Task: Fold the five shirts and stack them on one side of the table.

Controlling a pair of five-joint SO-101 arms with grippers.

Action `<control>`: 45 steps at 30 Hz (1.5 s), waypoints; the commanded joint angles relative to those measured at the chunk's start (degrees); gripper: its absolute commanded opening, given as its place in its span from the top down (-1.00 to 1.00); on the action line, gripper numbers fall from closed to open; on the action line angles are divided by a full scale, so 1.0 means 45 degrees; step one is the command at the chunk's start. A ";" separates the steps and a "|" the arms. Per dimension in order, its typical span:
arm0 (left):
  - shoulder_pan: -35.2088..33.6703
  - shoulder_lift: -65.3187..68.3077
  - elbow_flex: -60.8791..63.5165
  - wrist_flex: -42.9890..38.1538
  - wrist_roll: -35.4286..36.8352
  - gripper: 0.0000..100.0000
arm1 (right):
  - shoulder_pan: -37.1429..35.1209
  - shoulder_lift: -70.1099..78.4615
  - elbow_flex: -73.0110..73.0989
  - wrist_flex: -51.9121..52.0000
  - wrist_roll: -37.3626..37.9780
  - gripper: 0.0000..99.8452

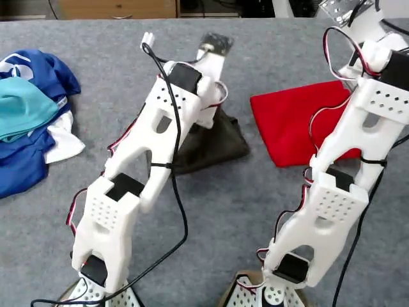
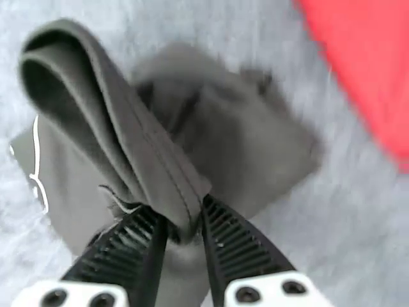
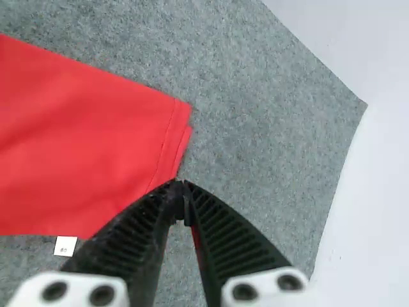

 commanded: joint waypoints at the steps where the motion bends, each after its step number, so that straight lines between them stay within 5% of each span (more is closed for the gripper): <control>1: 0.0449 -0.0420 -0.0469 -0.1114 0.1153 0.96 | 0.0107 -0.0772 -0.0537 0.0137 0.0098 1.00; 6: 0.0840 0.0440 -0.0449 -0.1114 0.1524 0.92 | 0.0088 -0.0772 -0.0537 0.0156 0.0098 1.00; 9: 0.0606 0.0596 -0.0449 -0.1114 0.1543 0.64 | 0.0049 -0.0772 -0.0537 0.0098 0.0098 1.00; 14: -0.1153 0.0596 -0.1035 -0.0899 0.4024 0.44 | -0.1104 -0.0713 -0.0440 -0.0195 -0.0449 1.00; 17: -0.2422 0.0596 -0.2618 0.0039 0.4044 0.51 | -0.1983 -0.0713 -0.0440 0.0078 -0.0449 1.00; 22: -0.4513 0.0733 -0.5490 0.1895 0.4005 0.99 | -0.4112 -0.0694 0.0303 0.0156 -0.0977 1.00; 26: -0.5665 0.0733 -0.5724 0.3106 0.2755 0.97 | -0.6789 -0.0186 0.2471 -0.0352 -0.1778 1.00; 35: -0.7560 -0.1319 -0.0176 0.3126 0.0234 0.96 | -1.1204 0.2081 0.4054 -0.0625 -0.2540 1.00; 45: -0.7619 -0.6183 0.8850 0.0781 -0.0957 0.96 | -1.0188 0.4523 0.4015 -0.0098 -0.2481 1.00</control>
